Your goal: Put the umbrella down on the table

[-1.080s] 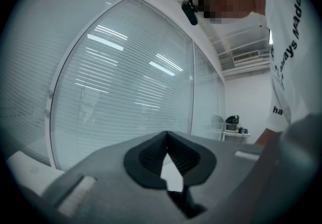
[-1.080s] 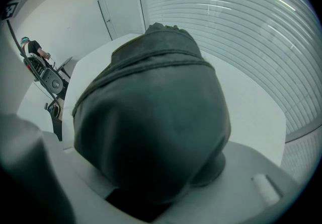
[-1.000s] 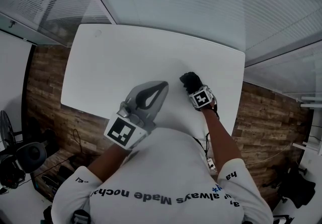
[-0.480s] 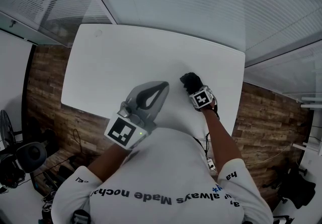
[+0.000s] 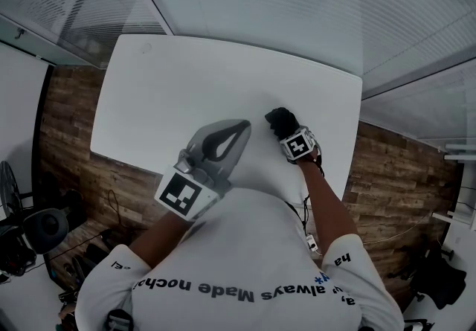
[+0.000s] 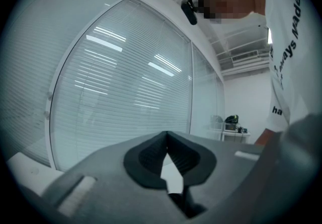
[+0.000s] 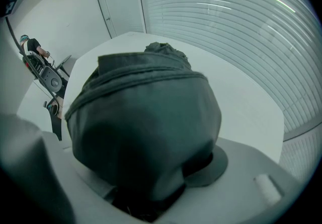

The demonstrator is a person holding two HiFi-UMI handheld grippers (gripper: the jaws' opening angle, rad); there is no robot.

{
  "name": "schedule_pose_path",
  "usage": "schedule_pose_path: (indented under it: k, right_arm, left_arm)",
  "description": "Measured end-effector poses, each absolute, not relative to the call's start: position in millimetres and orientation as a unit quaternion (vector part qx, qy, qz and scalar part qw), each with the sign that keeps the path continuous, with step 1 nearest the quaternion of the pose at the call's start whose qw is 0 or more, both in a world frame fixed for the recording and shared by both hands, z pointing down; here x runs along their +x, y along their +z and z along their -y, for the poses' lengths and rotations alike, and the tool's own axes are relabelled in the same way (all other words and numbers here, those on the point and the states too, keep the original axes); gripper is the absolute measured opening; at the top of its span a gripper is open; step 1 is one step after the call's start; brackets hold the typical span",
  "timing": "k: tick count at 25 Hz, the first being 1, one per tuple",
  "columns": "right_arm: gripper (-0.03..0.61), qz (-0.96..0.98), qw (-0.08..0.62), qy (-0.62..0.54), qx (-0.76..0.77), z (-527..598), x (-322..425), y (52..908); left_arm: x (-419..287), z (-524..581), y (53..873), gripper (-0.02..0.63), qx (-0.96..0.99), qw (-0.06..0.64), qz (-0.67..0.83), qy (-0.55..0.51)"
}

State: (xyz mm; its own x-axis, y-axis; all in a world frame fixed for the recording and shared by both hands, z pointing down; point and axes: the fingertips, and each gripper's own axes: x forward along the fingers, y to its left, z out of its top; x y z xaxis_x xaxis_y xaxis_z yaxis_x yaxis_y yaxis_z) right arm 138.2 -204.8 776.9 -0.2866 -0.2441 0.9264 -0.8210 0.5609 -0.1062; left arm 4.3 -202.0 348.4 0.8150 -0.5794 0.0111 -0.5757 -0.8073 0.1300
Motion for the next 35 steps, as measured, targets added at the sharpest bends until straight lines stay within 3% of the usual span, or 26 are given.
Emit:
schedule_pose_path:
  k: [18,24,35]
  right_arm:
    - [0.285,0.749,0.464,0.3,0.366,191,143,758]
    - [0.277,0.783,0.405,0.258,0.395,197,148,708]
    - [0.223,0.831,0.229,0.24,0.447,197,142,581]
  left_arm:
    - [10,194,347,0.003,0.951,0.063,0.301,-0.017]
    - [14,192,346,0.003,0.952,0.063,0.298,-0.016]
    - [21,196,349,0.003,0.955,0.066,0.288,-0.014]
